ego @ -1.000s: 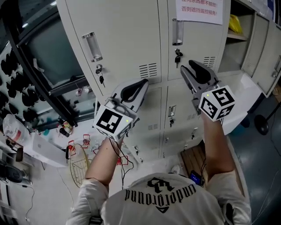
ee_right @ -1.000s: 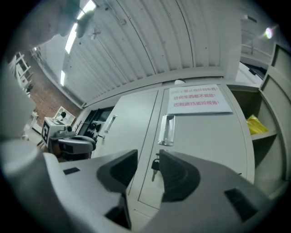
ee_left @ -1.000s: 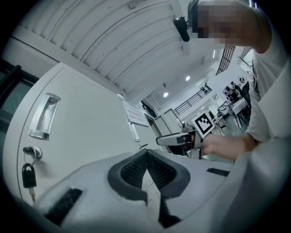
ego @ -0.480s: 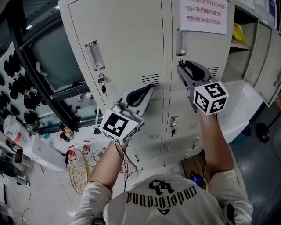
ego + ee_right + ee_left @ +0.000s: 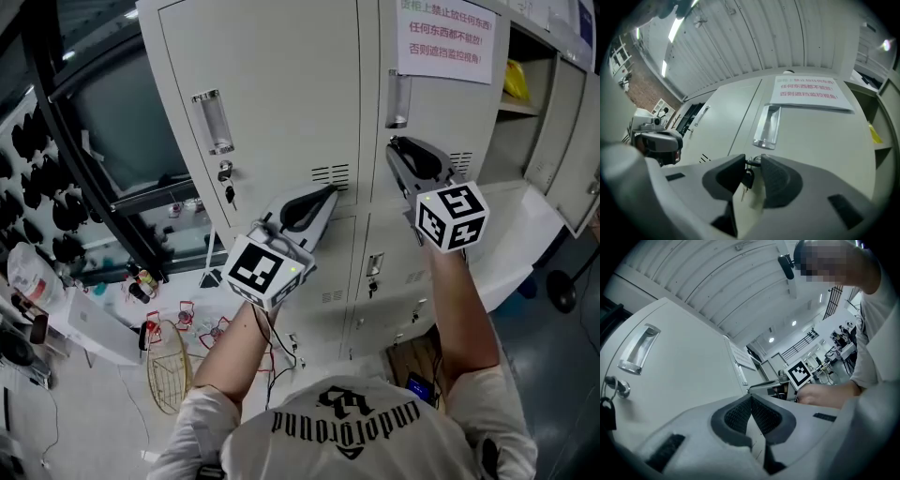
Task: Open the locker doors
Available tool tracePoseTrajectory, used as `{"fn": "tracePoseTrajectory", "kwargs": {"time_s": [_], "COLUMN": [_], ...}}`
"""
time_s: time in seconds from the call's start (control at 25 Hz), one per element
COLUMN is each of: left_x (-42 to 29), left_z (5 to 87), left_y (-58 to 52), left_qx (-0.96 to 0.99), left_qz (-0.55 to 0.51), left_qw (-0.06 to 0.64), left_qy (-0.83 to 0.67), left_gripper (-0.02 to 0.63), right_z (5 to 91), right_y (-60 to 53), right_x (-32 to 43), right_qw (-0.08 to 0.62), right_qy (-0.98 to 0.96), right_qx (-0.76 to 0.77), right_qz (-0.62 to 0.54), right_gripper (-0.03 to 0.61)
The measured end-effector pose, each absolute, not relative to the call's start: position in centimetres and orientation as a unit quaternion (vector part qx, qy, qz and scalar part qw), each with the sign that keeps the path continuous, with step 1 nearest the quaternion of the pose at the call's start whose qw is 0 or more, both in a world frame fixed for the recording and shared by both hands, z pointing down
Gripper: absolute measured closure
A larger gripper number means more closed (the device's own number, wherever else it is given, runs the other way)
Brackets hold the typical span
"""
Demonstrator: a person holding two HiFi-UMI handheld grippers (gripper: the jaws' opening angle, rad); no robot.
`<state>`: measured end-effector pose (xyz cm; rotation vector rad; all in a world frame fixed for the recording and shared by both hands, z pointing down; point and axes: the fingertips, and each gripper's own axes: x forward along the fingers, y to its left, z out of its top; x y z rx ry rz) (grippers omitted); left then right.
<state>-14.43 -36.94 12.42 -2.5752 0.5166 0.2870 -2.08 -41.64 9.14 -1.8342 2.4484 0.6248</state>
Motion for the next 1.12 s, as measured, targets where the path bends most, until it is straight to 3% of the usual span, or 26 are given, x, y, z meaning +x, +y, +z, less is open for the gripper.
{"fn": "tracePoseTrajectory", "kwargs": {"time_s": [0.48,1.12], "left_x": [-12.4,-0.1], "left_z": [13.7,13.8], "left_y": [-34.7,-29.0], "left_qx": [-0.957,-0.964], "left_qz": [0.106,0.126], "left_qw": [0.231,0.221], "left_qy": [0.141,0.081], "left_gripper": [0.606,0.606], "right_z": [9.1,9.5], "right_y": [-36.0,-23.9], "right_x": [-1.0,8.3], "right_qw": [0.012,0.049], "right_qy": [0.772,0.787], "right_qx": [-0.604,-0.588], "right_qz": [0.200,0.180], "right_gripper": [0.480,0.466]}}
